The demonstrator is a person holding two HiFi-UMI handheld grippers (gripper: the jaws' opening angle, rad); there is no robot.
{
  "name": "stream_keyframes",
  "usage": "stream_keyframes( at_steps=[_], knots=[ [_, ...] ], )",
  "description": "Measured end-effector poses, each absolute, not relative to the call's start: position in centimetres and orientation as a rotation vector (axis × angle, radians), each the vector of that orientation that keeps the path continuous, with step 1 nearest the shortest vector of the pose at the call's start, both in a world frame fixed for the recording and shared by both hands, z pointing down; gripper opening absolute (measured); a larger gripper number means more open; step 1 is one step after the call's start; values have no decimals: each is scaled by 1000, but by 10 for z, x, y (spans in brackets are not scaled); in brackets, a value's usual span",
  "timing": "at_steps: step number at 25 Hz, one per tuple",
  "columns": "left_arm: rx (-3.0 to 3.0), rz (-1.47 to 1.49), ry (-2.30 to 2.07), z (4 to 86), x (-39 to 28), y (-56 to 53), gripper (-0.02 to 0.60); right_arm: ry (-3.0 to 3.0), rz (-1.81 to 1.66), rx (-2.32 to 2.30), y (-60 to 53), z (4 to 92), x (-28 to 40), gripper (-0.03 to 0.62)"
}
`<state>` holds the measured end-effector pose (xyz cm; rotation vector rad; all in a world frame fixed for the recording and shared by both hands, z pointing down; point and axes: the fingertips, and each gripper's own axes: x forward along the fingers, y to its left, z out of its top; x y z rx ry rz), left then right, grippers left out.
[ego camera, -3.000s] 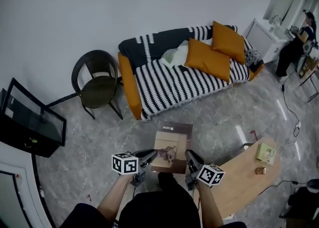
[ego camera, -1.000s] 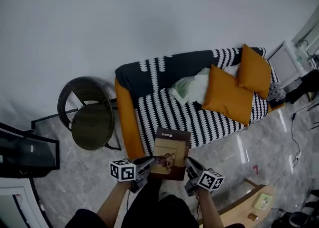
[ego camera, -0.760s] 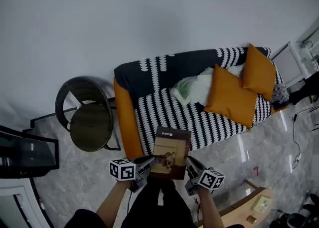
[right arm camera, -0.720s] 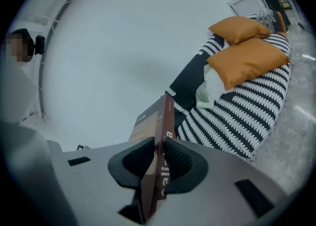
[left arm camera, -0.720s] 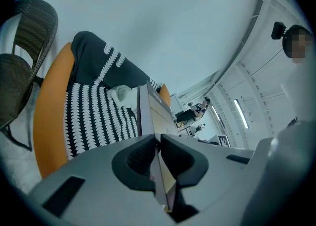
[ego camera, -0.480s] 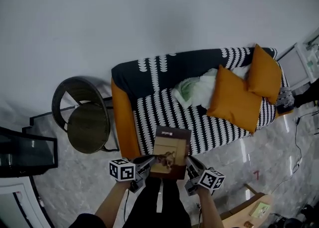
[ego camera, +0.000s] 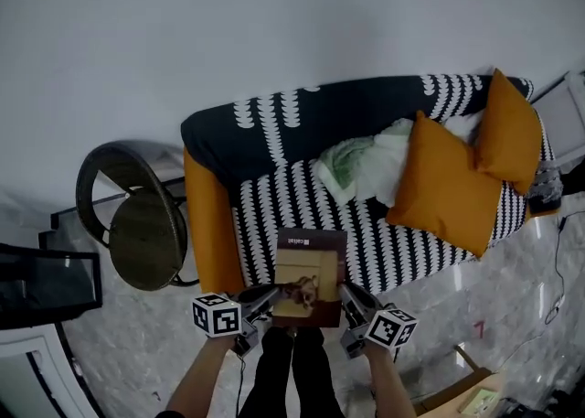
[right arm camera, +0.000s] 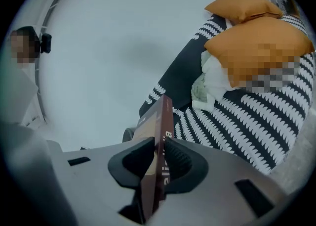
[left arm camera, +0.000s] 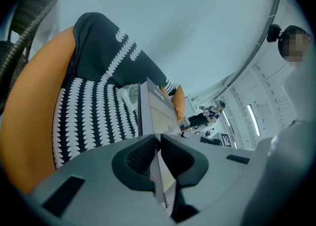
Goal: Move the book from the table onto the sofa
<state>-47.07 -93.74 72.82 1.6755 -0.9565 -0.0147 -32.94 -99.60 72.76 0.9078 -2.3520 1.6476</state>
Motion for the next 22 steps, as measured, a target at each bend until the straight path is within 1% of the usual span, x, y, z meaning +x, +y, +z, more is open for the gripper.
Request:
stream_keyframes(
  at_steps=[8, 18, 22],
  knots=[
    [1647, 17, -964, 781, -468, -961, 48, -2319, 1671, 878, -1019, 782, -327, 81],
    [1577, 7, -965, 865, -471, -985, 48, -2231, 1720, 914, -1053, 875, -333, 81],
    [1557, 45, -1042, 893, -477, -997, 48, -2204, 1658, 918, -1063, 903, -337, 81]
  ],
)
